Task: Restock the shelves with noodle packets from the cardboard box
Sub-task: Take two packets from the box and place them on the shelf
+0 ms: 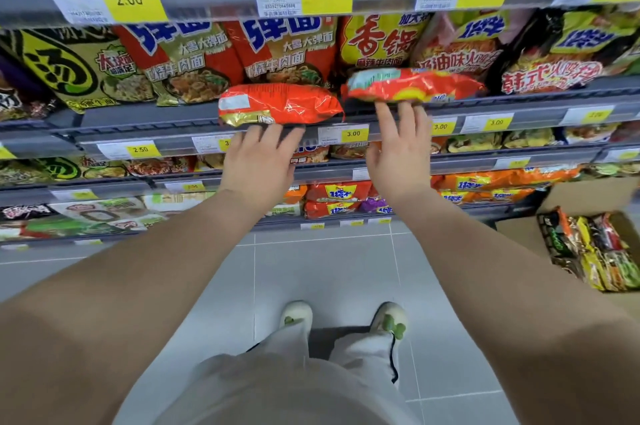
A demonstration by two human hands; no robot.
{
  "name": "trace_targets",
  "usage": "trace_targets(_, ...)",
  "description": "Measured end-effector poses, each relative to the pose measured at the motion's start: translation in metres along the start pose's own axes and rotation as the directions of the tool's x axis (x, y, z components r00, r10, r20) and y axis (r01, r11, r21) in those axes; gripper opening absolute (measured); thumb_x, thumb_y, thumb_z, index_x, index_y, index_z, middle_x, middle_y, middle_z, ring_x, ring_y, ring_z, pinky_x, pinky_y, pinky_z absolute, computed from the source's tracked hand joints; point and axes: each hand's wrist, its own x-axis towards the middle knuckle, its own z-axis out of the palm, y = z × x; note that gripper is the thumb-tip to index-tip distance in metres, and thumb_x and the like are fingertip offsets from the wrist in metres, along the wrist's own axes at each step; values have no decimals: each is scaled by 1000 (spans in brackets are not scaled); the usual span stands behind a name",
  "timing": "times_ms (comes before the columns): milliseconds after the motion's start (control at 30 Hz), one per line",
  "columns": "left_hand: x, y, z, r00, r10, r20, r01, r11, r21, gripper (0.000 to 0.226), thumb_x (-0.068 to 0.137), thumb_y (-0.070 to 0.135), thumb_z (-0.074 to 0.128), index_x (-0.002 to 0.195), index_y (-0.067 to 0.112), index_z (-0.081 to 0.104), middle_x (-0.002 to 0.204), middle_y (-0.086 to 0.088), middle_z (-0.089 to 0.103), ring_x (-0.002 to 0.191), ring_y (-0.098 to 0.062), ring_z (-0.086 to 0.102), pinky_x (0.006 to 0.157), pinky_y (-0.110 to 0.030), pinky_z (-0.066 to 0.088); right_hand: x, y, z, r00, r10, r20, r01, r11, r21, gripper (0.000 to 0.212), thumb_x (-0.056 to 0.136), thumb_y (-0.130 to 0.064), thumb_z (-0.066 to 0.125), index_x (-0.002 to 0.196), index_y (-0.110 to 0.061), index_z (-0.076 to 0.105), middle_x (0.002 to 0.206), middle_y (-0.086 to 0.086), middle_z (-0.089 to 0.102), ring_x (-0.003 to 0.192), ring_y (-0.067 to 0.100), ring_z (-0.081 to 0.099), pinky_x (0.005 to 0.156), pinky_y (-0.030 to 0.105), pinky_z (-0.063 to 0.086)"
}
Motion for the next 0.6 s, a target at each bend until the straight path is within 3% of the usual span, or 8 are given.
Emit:
trace_targets(100, 15, 3, -10, 995, -85, 51, 86, 996, -12, 62, 88, 40, 53, 143, 24, 31, 133, -11, 46, 121, -38, 41, 105, -59, 29, 23, 0, -6, 1000, 21, 17, -21, 1000, -1, 68, 86, -18, 54, 148, -23, 27, 147, 21, 30, 137, 44, 23, 111, 60, 19)
trace_targets(200, 40, 4, -14, 986, -132, 101, 141, 986, -84, 70, 91, 45, 47, 150, 31, 12, 155, -9, 16, 141, -40, 12, 109, -66, 9, 48, -1, -7, 995, 76, 69, -74, 997, -25, 69, 87, -25, 53, 148, -28, 23, 153, 22, 17, 140, 45, 13, 112, 61, 13)
trace_targets(400, 76, 5, -16, 956, -220, 194, 258, 945, -202, 69, 92, 48, 47, 149, 33, 12, 154, -10, 13, 141, -42, 7, 110, -66, 9, 75, 5, -5, 987, 121, 106, -123, 992, 11, 62, 90, -36, 51, 146, -23, 28, 149, 27, 18, 137, 48, 13, 113, 57, 13)
trace_targets(600, 78, 10, -6, 956, -239, 171, 265, 952, -155, 69, 91, 55, 44, 148, 34, 12, 154, -10, 9, 140, -42, 4, 113, -62, 5, 69, 15, 1, 995, -22, 99, 16, 998, 61, 51, 89, -37, 50, 135, -15, 45, 142, 25, 33, 132, 47, 24, 110, 61, 18)
